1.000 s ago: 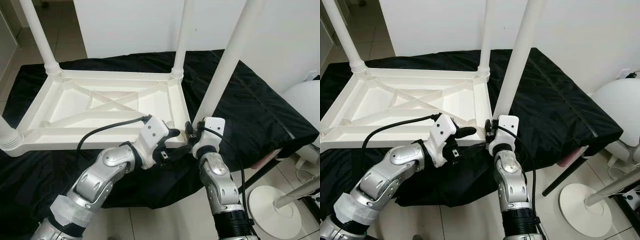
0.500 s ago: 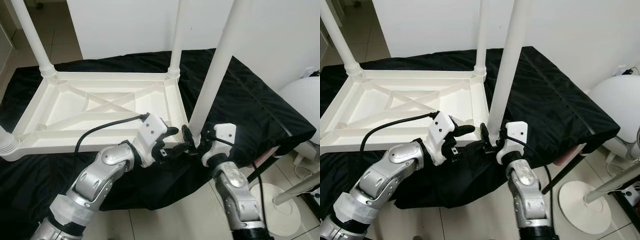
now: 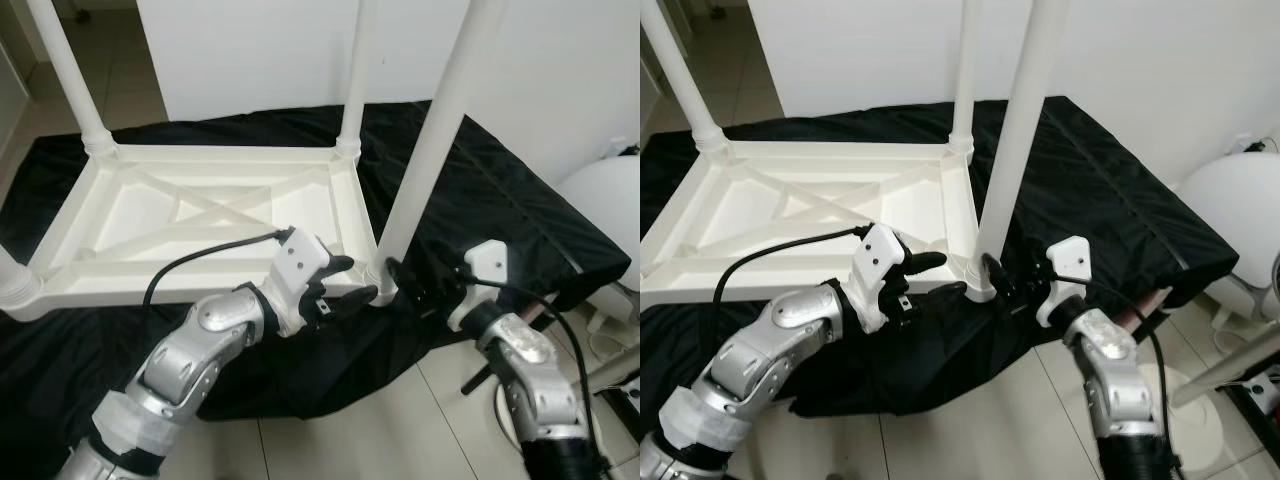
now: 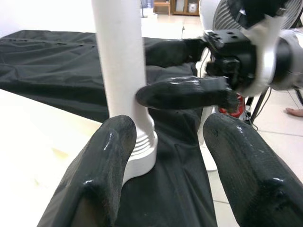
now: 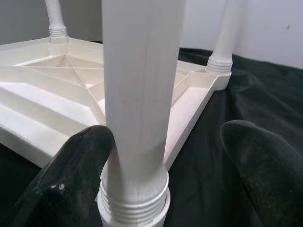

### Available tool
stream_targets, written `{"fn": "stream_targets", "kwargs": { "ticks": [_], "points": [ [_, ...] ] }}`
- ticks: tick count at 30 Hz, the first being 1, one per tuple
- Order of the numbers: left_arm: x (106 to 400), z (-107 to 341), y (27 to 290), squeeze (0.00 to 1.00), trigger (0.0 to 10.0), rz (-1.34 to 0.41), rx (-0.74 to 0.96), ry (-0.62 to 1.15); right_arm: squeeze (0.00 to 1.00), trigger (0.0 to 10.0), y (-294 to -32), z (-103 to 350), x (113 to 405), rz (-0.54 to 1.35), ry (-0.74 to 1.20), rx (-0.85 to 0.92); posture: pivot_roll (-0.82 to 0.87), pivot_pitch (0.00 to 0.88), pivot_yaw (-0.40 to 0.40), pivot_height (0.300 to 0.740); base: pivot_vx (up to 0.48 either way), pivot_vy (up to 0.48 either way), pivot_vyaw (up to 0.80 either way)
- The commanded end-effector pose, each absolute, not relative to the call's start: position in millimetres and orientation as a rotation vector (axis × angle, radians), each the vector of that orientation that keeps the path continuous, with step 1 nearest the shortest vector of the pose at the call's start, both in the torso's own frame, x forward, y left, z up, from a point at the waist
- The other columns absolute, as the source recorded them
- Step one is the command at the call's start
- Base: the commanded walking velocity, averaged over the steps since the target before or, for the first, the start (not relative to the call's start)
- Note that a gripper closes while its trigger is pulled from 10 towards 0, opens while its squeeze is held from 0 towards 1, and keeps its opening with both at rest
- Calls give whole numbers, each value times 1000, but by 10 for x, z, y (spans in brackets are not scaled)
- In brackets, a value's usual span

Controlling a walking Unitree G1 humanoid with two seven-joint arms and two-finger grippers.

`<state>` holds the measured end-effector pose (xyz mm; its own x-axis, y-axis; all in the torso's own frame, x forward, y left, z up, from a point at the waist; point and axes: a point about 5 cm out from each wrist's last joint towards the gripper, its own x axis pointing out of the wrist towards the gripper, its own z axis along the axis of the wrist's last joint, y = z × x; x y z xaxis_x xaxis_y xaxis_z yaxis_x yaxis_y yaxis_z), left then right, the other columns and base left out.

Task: Building children table

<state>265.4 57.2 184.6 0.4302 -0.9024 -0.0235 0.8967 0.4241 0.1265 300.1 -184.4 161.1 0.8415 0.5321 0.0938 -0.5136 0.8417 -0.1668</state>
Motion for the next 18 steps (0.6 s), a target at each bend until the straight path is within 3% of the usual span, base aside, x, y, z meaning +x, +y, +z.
{"fn": "stream_targets", "kwargs": {
  "ticks": [1,9,10,12,13,14,18],
  "points": [
    [2611,1839,546,0,10000,-1236,140,-36,0,10000,-1873,1574,3036,571,-116,-156,-85,0,-12,740,0,0,0],
    [2593,1847,546,0,10000,-1233,143,-41,0,9765,-1730,1626,3308,667,-104,-191,-62,0,-23,740,0,0,0],
    [2591,1847,548,0,10000,-1231,144,-41,0,4353,-1701,1619,3321,681,-103,-193,-62,0,-23,740,0,0,0],
    [2591,1847,548,0,10000,-1231,144,-41,0,4353,-1701,1619,3321,681,-103,-193,-62,0,-23,740,0,0,0],
    [2591,1850,550,0,10000,-1227,145,-43,0,1137,-1672,1607,3328,693,-101,-191,-56,0,-25,740,0,0,0],
    [2594,1856,552,0,10000,-1223,145,-46,0,0,-1649,1593,3328,703,-99,-184,-56,0,-25,740,0,0,0],
    [2593,1862,556,0,10000,-1218,145,-48,0,0,-1640,1544,3334,726,-91,-178,-48,0,-31,740,0,0,0]
  ]
}}
